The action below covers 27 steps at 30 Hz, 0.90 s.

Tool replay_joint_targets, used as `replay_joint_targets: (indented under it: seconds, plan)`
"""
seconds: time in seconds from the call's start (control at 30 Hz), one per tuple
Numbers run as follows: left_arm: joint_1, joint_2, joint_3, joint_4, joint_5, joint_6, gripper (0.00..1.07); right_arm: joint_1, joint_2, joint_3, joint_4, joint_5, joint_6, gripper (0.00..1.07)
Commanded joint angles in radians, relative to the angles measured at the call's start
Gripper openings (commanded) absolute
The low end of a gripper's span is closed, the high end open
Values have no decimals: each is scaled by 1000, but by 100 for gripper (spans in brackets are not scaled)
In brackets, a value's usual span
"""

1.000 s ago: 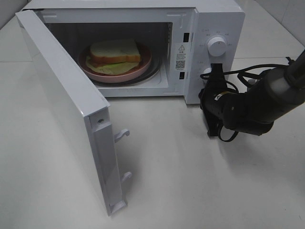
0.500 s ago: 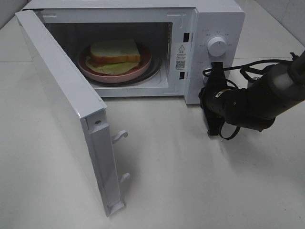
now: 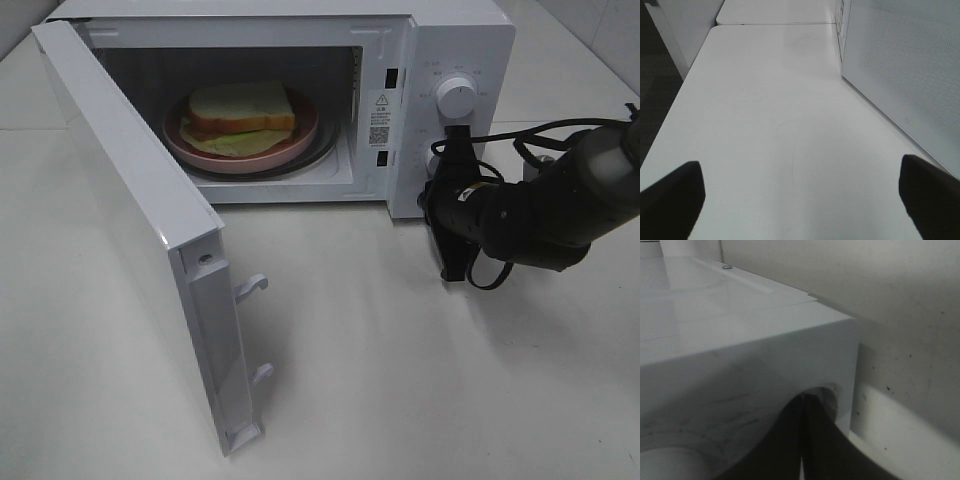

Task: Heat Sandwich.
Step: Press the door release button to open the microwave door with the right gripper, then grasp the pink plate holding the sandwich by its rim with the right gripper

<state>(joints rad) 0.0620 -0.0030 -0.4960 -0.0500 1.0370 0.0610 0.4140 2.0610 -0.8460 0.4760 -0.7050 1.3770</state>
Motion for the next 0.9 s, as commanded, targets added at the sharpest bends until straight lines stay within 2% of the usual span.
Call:
replay_joint_targets:
  seconds: [0.03,0.47,0.57,0.77,0.9]
  plan:
    - [5,-27,3,-6,-9,-2,101,9,-75,45,-55,-54,3,2]
    - [5,-27,3,-6,-9,-2,101,9,-230,183,-89,98,-28,3]
    - [5,-27,3,-6,-9,-2,101,9,-303,214,-107,198,-62,3]
    - [5,-27,3,-6,-9,-2,101,9,-393,228,-112,286,-136,3]
    - [5,-27,3,-6,-9,-2,101,9,-482,228,-111,422,-218,4]
